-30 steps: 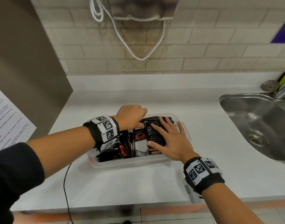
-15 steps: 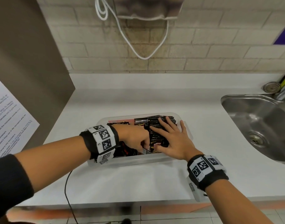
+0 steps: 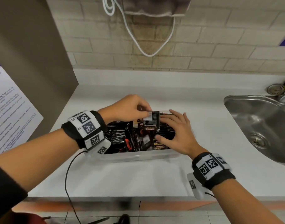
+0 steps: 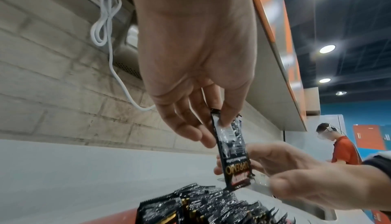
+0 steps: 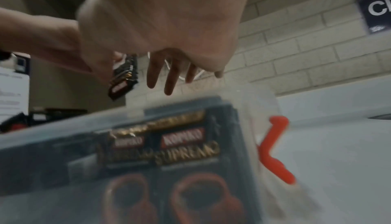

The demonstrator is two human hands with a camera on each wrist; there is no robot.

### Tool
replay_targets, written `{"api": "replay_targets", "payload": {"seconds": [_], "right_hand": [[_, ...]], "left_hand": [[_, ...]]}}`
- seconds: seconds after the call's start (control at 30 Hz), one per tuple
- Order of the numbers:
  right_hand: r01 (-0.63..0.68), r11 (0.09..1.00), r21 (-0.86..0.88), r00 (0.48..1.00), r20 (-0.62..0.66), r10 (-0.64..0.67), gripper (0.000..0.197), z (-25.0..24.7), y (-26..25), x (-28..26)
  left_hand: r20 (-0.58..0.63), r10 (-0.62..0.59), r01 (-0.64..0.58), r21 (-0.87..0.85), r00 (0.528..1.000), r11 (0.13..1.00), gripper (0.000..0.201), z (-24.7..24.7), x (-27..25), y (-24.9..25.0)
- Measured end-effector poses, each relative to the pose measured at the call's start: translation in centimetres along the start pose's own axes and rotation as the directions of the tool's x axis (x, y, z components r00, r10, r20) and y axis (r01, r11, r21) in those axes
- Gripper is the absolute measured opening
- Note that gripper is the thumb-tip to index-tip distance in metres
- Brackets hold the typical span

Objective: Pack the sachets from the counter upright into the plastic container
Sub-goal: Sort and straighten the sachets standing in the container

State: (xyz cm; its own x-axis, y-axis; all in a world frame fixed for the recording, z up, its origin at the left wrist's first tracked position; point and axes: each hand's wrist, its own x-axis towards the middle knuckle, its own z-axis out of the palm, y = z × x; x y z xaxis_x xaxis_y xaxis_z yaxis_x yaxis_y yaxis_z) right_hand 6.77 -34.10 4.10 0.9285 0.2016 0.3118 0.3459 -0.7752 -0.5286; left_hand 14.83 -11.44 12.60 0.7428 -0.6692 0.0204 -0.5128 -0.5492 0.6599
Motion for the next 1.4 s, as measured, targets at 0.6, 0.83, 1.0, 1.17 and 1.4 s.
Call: {"api": "replay_targets", "payload": {"seconds": [0.6, 0.83, 1.0, 1.17, 1.4], "right_hand": [[0.125, 0.991, 0.038, 0.951, -0.290, -0.109, 0.044, -0.1, -1.3, 0.9], [0.014, 1.000, 0.023, 0.989, -0.150, -0.010, 0.052, -0.4, 0.1, 0.1], [-0.024, 0.995, -0.092, 0.973, 0.225, 0.044, 0.087, 0.7, 0.9, -1.0], [-0.013, 0.971, -0.237, 0.928, 0.359, 0.100, 0.104, 1.7, 1.8, -0.4], [-0.040, 0.968, -0.246, 0.910, 0.391, 0.137, 0.112, 2.0, 3.1, 0.8]], "left_hand": [[0.317, -0.213, 0.292, -0.227, 0.924, 0.929, 0.027, 0.1, 1.9, 1.1], [0.145, -0.268, 0.286, -0.121, 0.952, 0.951, 0.013, -1.3, 2.2, 0.0], [0.000, -0.335, 0.334, 0.091, 0.942, 0.938, 0.016, -0.5, 2.2, -1.3], [0.012, -0.336, 0.316, 0.308, 0.942, 0.897, 0.017, 2.7, 2.9, -1.5], [0.029, -0.336, 0.257, 0.585, 0.941, 0.769, 0.006, 5.5, 3.8, -1.4]]}}
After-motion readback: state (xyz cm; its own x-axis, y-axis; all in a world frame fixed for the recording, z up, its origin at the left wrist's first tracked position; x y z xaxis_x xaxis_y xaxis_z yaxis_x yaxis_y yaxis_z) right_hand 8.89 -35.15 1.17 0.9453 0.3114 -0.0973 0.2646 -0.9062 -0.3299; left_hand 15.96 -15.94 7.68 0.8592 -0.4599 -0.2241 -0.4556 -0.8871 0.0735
